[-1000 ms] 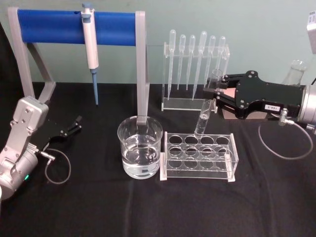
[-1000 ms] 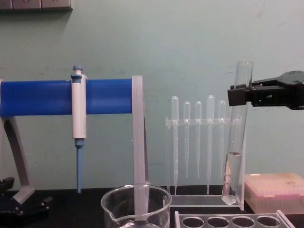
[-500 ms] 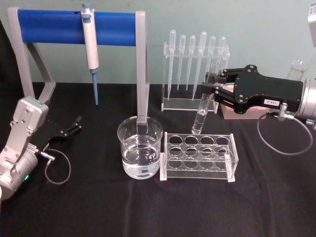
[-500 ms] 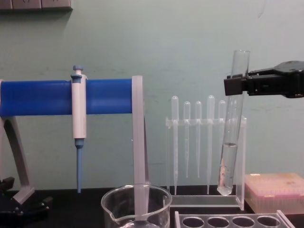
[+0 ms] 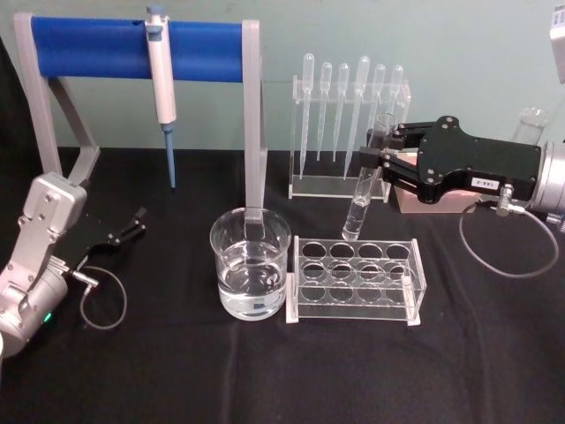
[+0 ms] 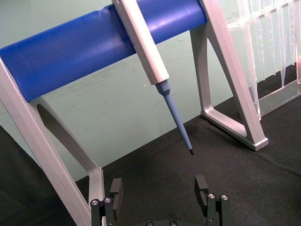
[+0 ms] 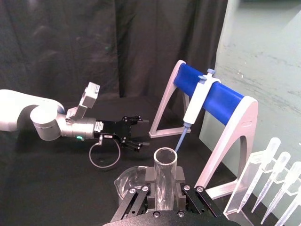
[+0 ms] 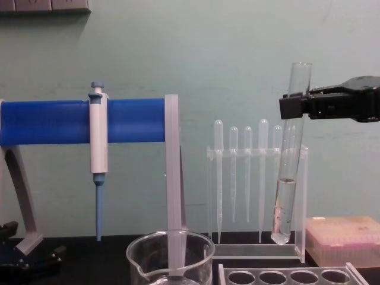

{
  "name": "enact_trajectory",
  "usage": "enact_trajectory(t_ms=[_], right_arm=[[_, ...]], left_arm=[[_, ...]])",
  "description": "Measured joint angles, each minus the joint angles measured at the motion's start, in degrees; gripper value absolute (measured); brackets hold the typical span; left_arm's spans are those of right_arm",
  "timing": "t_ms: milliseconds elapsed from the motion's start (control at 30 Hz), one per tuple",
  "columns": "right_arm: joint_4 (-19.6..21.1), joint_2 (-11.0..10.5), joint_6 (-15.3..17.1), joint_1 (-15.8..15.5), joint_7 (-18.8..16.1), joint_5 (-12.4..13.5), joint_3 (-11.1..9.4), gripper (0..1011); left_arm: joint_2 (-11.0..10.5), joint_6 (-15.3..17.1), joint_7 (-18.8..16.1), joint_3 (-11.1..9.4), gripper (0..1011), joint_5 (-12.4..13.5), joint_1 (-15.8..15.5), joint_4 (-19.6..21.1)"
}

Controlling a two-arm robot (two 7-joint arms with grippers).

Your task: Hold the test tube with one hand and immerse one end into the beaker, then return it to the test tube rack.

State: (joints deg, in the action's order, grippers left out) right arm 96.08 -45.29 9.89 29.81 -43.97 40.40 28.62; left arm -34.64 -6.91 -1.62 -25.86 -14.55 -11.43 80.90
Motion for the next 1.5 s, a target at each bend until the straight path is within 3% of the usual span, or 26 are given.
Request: enact_trajectory(t_ms=[1500], right_arm=[[-0.1, 0.1, 0.0, 0.0, 0.0, -0.2, -0.1, 241]], left_arm=[[0.0, 0.0, 0.0, 0.0, 1000, 0.0, 0.0, 0.0]])
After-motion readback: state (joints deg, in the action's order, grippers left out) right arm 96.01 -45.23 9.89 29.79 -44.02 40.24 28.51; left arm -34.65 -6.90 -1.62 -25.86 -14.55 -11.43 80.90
